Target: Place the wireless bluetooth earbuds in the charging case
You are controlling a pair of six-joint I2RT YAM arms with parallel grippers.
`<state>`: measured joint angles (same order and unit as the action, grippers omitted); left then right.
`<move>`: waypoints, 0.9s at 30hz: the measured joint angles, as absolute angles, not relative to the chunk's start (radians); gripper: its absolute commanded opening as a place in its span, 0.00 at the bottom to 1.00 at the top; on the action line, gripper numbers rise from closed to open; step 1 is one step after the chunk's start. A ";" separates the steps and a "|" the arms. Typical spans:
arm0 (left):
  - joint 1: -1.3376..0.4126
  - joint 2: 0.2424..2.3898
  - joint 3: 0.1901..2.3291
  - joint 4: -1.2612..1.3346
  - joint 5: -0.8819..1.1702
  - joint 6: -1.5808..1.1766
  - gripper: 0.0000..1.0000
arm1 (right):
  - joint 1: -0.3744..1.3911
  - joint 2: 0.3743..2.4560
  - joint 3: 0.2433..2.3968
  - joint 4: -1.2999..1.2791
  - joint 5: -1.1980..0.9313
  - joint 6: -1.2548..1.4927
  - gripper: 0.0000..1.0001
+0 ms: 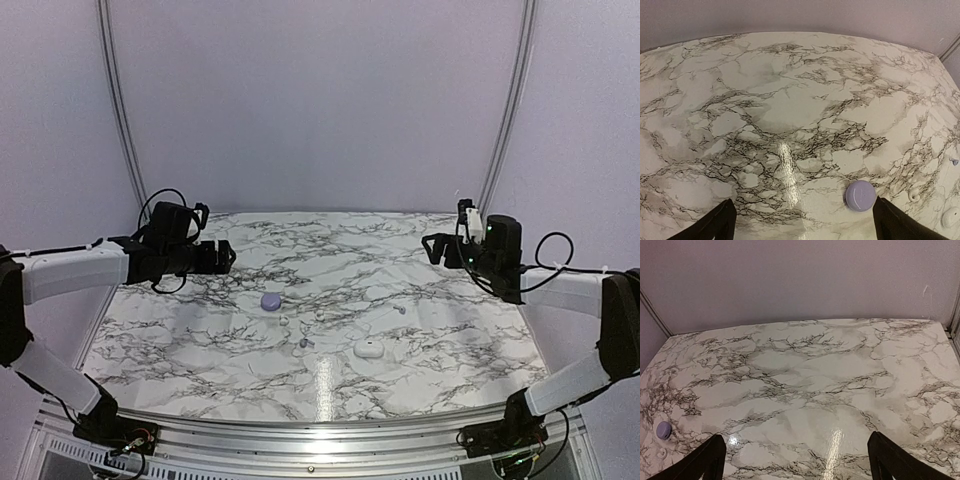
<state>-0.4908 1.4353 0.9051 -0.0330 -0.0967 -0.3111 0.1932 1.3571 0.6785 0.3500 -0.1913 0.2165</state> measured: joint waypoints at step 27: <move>-0.600 1.718 1.051 -0.129 0.047 -0.204 0.86 | 0.195 1.399 0.735 0.275 -0.172 0.234 0.99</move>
